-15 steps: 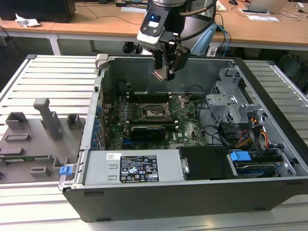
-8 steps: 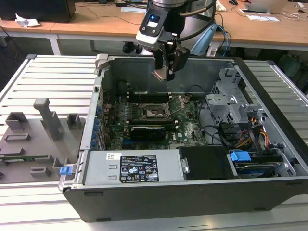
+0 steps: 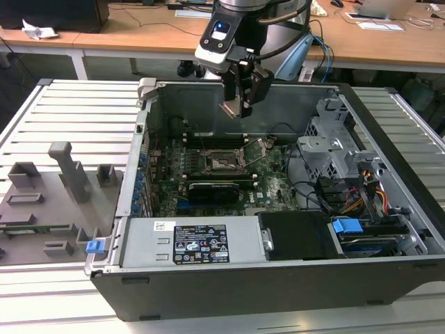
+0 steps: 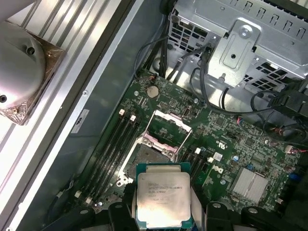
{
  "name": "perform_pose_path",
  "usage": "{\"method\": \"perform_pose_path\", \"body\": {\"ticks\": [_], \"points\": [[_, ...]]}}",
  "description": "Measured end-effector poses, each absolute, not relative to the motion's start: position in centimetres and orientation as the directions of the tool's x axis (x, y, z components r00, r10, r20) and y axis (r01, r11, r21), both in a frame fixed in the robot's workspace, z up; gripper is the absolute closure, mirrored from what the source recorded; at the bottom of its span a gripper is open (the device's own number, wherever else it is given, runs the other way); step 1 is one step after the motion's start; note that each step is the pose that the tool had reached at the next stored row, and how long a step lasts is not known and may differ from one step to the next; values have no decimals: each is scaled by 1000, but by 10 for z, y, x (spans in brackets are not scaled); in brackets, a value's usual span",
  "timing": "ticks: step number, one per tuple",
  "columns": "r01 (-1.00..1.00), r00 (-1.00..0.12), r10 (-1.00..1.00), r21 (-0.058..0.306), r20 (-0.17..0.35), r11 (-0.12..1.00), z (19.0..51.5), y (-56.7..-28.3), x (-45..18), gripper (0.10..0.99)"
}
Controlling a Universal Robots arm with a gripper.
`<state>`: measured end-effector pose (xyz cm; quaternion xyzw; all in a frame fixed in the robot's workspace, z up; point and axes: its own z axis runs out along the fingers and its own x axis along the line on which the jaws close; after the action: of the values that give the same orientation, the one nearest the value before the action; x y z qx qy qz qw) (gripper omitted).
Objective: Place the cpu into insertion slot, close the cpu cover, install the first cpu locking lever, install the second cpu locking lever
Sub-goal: 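Place the cpu into insertion slot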
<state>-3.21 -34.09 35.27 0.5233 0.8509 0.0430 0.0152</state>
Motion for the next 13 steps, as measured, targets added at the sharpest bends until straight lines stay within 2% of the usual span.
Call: {"method": "perform_pose_path", "body": {"ticks": [13], "points": [[921,-383,924,89,19,380,350,-341,-32,549]]}}
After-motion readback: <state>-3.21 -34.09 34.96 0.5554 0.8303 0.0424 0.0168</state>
